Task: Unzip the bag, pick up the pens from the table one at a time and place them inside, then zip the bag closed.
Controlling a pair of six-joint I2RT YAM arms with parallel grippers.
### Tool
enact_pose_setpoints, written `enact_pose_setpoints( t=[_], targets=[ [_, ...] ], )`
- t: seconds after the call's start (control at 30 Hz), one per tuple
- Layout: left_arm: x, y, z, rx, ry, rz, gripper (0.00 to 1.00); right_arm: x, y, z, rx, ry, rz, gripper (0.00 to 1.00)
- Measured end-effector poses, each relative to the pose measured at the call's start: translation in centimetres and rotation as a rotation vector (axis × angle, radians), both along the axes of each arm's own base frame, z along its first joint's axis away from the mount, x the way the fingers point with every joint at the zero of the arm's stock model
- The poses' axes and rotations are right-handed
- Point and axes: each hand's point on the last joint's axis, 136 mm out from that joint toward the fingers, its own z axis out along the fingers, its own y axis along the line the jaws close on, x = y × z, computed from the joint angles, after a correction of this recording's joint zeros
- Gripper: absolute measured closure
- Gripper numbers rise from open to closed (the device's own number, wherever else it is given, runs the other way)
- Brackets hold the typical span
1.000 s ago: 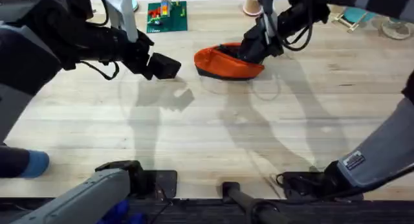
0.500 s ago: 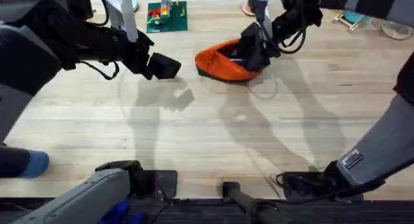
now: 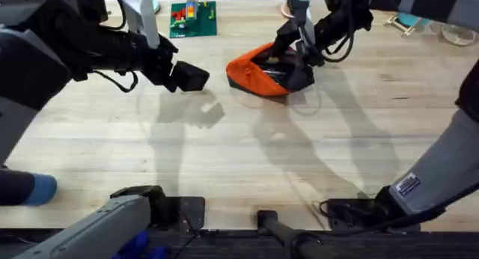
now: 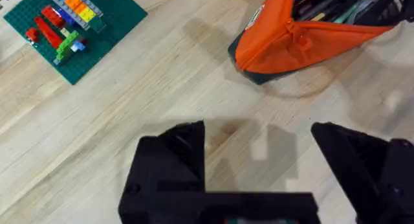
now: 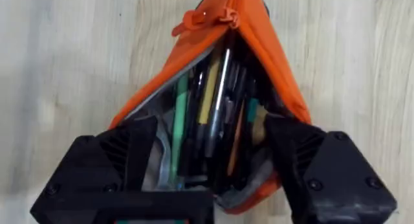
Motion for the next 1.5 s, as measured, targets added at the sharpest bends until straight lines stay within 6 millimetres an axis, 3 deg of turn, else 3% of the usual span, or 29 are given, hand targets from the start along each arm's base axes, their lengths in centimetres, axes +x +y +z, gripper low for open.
enact_pose_setpoints(
  t=[0.2,0.33,0.6,0.8,1.0,1.2,1.5],
  targets=[
    [0.0,0.0,0.0,0.0,0.0,0.0,0.007,0.0,0.5,0.8,0.033,0.043,-0.048,0.005],
    [0.0,0.0,0.0,0.0,0.0,0.0,0.007,0.9,0.9,3.0,0.061,0.047,-0.107,0.005],
    [0.0,0.0,0.0,0.0,0.0,0.0,0.007,4.1,1.4,12.3,0.15,-0.021,-0.314,0.005],
    [0.0,0.0,0.0,0.0,0.0,0.0,0.007,3.6,0.9,16.8,0.19,0.017,-0.469,0.005],
    [0.0,0.1,0.0,0.003,0.001,0.002,0.006,1.2,0.0,17.4,0.173,0.204,-0.64,0.005],
    [0.0,0.1,0.0,0.003,0.0,0.002,0.007,-0.8,-1.9,15.4,0.059,0.421,-0.891,0.004],
    [-0.5,0.0,-0.4,0.0,0.03,0.002,0.005,-1.2,-3.5,14.2,-0.014,0.519,-1.111,0.003]
  ],
)
